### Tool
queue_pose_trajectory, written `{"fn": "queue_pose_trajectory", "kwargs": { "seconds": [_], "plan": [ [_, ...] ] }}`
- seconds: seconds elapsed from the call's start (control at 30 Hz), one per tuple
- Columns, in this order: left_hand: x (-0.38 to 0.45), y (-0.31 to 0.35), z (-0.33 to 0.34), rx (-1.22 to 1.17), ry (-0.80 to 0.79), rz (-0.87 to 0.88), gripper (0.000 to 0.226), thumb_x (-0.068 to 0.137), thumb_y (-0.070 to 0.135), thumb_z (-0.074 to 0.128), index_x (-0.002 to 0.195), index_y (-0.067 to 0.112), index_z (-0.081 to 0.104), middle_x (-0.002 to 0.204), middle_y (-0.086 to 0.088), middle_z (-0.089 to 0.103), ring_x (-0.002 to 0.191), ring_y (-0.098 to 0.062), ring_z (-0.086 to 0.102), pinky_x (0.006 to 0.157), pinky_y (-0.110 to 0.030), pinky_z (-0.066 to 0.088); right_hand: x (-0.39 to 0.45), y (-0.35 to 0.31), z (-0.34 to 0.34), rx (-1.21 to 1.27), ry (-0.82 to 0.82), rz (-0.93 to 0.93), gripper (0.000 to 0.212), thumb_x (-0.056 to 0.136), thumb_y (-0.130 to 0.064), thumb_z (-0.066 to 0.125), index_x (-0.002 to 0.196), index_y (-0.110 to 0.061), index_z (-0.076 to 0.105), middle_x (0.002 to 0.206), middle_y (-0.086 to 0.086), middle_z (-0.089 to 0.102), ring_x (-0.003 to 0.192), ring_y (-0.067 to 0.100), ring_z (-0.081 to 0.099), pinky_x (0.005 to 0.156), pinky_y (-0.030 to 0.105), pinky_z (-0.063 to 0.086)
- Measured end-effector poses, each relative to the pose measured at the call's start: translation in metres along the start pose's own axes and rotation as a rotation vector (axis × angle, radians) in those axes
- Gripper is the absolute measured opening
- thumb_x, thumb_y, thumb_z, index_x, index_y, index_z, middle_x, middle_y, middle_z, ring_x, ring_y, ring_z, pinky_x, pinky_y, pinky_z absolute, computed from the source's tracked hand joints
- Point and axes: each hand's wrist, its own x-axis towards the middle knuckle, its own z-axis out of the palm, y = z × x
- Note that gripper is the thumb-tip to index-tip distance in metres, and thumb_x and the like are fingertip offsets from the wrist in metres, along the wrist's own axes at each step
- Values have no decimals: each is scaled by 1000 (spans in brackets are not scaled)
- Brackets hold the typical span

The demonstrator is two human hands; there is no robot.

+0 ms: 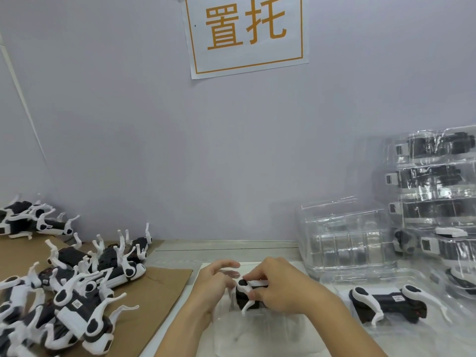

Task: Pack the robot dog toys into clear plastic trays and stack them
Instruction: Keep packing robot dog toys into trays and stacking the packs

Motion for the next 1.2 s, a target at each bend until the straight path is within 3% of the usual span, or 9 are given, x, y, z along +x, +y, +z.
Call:
{"fn": "queue_pose_trajectory", "kwargs": {
  "seconds": [0.1,0.17,0.37,0.5,0.57,0.67,0.77,0.87,1.2],
  "plan": [
    [1,1,-2,16,24,4,44,78,-17,54,93,17,77,101,-11,72,96,-29,66,97,-49,53,-3,5,-11,-50,4,38,16,89,-27,69,101,-37,69,105,-11,57,87,8,57,76,23,47],
    [2,1,-6,46,53,37,43,79,-16,54,95,17,77,101,-10,73,93,-26,66,90,-42,53,-4,10,-18,-67,72,70,36,89,-23,70,122,-34,63,125,-9,50,103,9,55,78,19,45],
    [0,6,-30,164,129,137,38,82,-11,59,101,19,73,104,-3,71,103,-17,65,73,-22,47,-3,15,-15,-77,142,103,30,90,-20,68,119,-30,65,115,-7,55,99,11,57,82,23,47],
    [-3,15,-26,723,210,299,39,86,5,64,112,33,67,117,6,61,106,-13,57,74,-18,41,0,15,-8,-119,168,117,28,90,-19,68,117,-29,65,121,-5,54,105,15,58,91,31,51],
    [-10,25,-12,988,290,401,44,89,7,56,119,39,62,124,10,58,119,-14,50,89,-26,39,1,15,-8,-128,173,125,29,90,-19,69,117,-29,66,121,-4,56,106,16,59,92,32,52],
    [-18,30,18,926,196,526,39,95,12,49,121,37,62,132,14,56,128,-11,47,105,-29,37,1,14,-9,-157,175,125,29,88,-23,71,116,-29,69,118,-4,61,105,16,61,92,34,52],
    [-23,23,40,917,-2,552,29,97,20,46,115,36,62,121,15,61,116,-11,54,100,-34,45,-1,15,-12,-121,169,100,25,87,-21,70,110,-30,73,106,-7,63,100,15,63,87,32,54],
    [-22,17,43,961,-39,551,23,99,25,44,112,34,60,112,15,58,109,-10,52,97,-35,43,0,20,-16,-51,150,44,23,88,-22,68,109,-30,73,87,-17,52,85,5,57,71,16,47],
    [-20,17,39,835,-24,522,15,95,39,60,104,32,70,106,15,52,98,-4,52,86,-22,44,1,30,-17,-53,76,134,38,94,-19,56,129,-32,51,138,-2,39,116,17,51,95,29,45]
  ]
}}
